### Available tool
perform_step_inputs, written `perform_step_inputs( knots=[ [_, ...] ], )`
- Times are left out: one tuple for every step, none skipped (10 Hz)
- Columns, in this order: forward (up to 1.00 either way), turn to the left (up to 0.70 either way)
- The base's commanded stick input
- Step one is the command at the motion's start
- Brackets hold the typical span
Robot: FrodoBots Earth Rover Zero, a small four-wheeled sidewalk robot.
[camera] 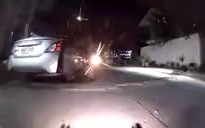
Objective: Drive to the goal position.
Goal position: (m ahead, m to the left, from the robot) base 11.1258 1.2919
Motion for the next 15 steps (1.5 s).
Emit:
perform_step_inputs(
  knots=[
    [0.85, -0.02],
    [0.85, 0.0],
    [0.85, 0.0],
    [0.85, 0.0],
    [0.85, 0.0],
    [0.85, 0.0],
    [0.85, 0.0],
    [0.85, 0.0],
    [0.85, 0.0],
    [0.85, 0.0],
    [0.85, -0.06],
    [0.85, -0.18],
    [0.85, -0.34],
    [0.85, -0.32],
    [0.85, 0.0]
  ],
)
